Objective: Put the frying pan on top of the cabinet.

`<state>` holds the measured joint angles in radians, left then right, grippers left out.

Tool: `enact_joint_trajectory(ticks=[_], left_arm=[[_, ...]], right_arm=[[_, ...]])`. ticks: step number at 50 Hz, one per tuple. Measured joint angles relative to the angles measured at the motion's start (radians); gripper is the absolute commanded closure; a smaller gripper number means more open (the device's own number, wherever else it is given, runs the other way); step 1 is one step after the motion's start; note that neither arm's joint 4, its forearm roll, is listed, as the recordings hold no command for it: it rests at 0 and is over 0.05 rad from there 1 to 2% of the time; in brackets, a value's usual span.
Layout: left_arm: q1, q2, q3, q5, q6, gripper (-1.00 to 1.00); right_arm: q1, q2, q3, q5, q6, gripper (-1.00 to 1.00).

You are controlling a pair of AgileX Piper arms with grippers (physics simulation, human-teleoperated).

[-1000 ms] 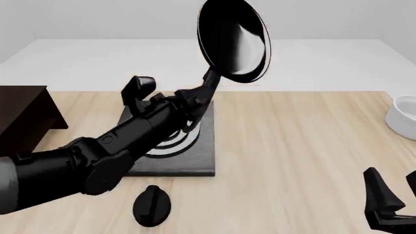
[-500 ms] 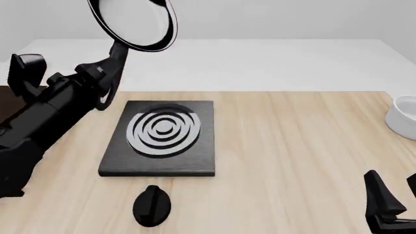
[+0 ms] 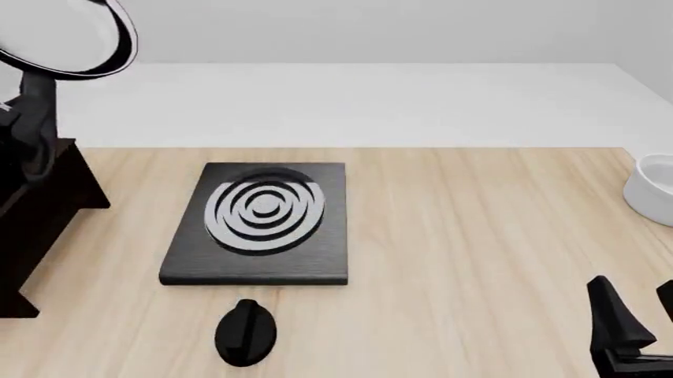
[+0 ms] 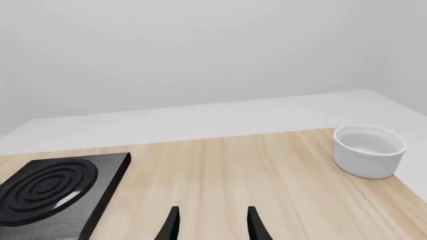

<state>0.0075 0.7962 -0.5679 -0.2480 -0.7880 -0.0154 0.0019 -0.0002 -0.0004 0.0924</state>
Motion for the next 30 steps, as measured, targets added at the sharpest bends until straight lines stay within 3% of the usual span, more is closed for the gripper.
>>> enact_joint_trajectory(ticks=[17,30], left_arm=[[0.213,-0.063,0.076,-0.008,-0.078,1.0],[0.318,-0.047,0.139,-0.056,-0.134,1.0]], right_arm=[[0.002,-0.001,0.0,0.0,-0.001,-1.0],[0.004,-0.001,0.0,0.0,-0.005,-1.0]])
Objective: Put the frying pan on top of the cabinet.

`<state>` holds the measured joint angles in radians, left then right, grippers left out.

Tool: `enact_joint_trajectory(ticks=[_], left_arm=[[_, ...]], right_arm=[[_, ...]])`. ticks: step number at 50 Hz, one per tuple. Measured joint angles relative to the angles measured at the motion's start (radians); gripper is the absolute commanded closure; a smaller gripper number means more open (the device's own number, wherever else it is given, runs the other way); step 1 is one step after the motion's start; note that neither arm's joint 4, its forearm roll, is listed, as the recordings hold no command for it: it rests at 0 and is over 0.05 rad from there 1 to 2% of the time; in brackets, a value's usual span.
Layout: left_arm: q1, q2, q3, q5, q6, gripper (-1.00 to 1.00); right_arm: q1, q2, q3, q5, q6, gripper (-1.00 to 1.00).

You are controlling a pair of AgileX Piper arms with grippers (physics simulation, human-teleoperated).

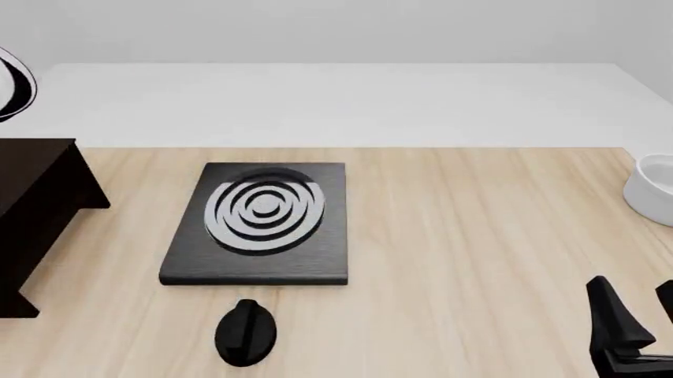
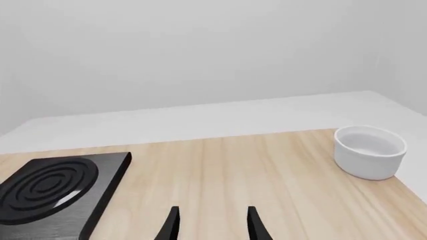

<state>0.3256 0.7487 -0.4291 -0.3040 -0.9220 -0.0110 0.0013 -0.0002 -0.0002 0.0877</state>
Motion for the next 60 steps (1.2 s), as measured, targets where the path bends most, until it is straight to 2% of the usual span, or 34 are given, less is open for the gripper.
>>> enact_joint_trajectory(ticks=[41,60], left_arm=[[0.101,0.19,0.136,-0.253,-0.159,1.0],[0.102,0.328,0.166,-0.391,-0.224,1.0]], right_arm=[[0.009,0.0,0.0,0.005,-0.021,-1.0],[0.004,0.001,0.0,0.008,-0.014,-1.0]])
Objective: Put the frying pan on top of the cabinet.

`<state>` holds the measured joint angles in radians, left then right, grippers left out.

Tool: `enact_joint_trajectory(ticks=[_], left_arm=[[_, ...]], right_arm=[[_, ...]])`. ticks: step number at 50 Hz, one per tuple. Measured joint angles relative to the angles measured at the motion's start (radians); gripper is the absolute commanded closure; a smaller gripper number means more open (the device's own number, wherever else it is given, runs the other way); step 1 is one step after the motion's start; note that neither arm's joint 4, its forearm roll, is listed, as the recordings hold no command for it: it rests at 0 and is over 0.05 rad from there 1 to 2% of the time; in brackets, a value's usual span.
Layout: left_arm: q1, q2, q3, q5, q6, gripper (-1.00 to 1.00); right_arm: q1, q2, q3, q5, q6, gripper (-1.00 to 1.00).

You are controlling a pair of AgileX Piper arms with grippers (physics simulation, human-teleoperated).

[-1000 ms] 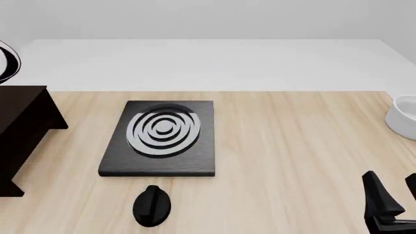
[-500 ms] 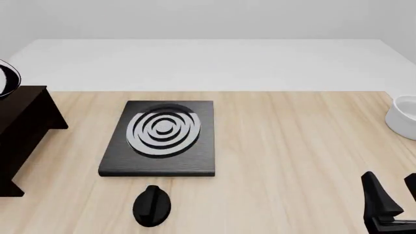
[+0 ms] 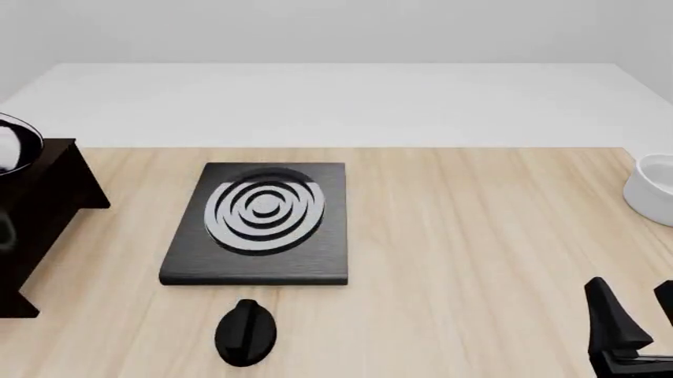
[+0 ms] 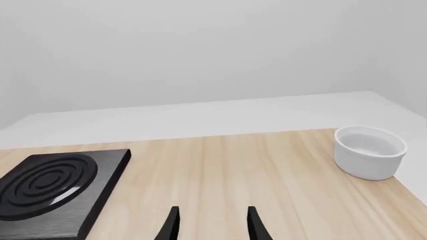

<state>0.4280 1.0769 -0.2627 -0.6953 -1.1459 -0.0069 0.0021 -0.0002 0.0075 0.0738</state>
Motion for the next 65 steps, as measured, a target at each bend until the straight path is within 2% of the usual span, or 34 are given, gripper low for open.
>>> enact_joint_trajectory(ticks=[36,65], left_arm=[[0.017,0.179,0.023,-0.196,-0.067,1.0],[0.031,0.188,0.04,-0.228,-0.065,1.0]], right_arm=[[0.005,0.0,0.0,0.002,-0.012,-1.0],[0.011,0.0,0.0,0.001,-0.021,-1.0]])
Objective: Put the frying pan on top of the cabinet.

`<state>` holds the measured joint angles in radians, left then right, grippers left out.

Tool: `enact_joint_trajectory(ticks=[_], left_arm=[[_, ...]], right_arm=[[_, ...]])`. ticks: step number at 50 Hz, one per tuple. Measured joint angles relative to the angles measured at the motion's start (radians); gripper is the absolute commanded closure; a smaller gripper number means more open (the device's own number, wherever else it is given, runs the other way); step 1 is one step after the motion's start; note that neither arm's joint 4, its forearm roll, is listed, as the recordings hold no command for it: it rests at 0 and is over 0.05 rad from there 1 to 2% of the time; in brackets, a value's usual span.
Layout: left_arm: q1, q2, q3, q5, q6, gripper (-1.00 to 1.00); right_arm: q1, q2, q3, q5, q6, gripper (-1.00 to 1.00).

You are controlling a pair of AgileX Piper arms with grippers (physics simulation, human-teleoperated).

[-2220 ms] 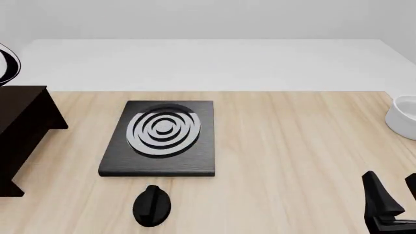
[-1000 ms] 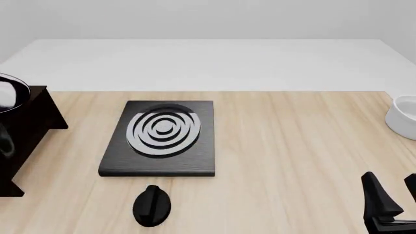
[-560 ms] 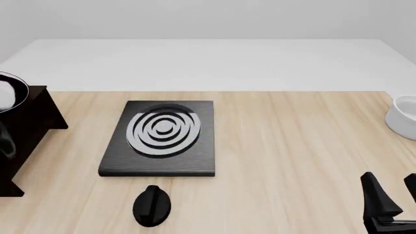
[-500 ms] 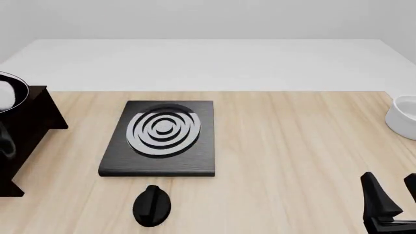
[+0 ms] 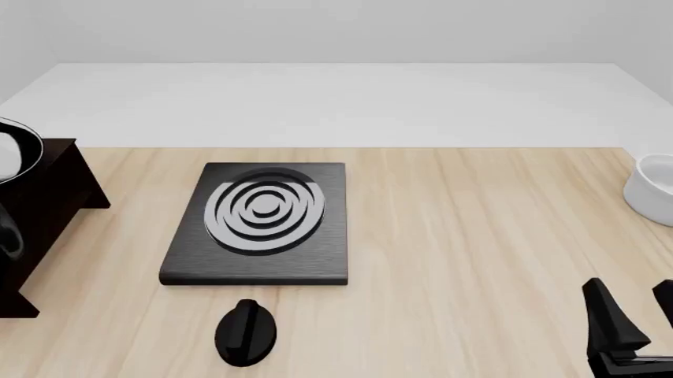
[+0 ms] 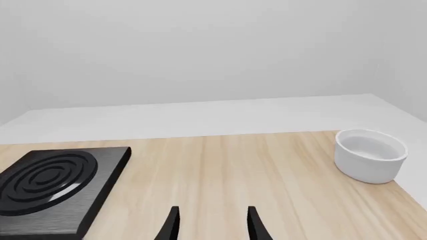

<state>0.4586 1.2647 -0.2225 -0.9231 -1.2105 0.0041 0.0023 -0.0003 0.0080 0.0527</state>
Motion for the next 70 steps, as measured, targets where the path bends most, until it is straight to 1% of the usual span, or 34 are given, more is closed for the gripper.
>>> enact_joint_trajectory(ticks=[12,13,36,53,70], left_arm=[[0.008,0.02,0.01,-0.029,-0.012,1.0],[0.009,0.023,0.01,-0.032,-0.012,-1.0],[0.044,0.025,0.017,-0.021,0.014,-1.0],[0.053,-0.009,0.03,0.002,0.036,-1.0],[0.067,-0.051,0.061,0.007,0.053,-1.0]], right_arm=[[0.003,0.0,0.0,0.0,-0.005,-1.0],[0.003,0.0,0.0,0.0,-0.006,-1.0],[0.007,0.0,0.0,-0.002,-0.012,-1.0],[0.01,0.0,0.0,-0.002,-0.015,-1.0],[0.012,0.0,0.0,-0.002,-0.017,-1.0]])
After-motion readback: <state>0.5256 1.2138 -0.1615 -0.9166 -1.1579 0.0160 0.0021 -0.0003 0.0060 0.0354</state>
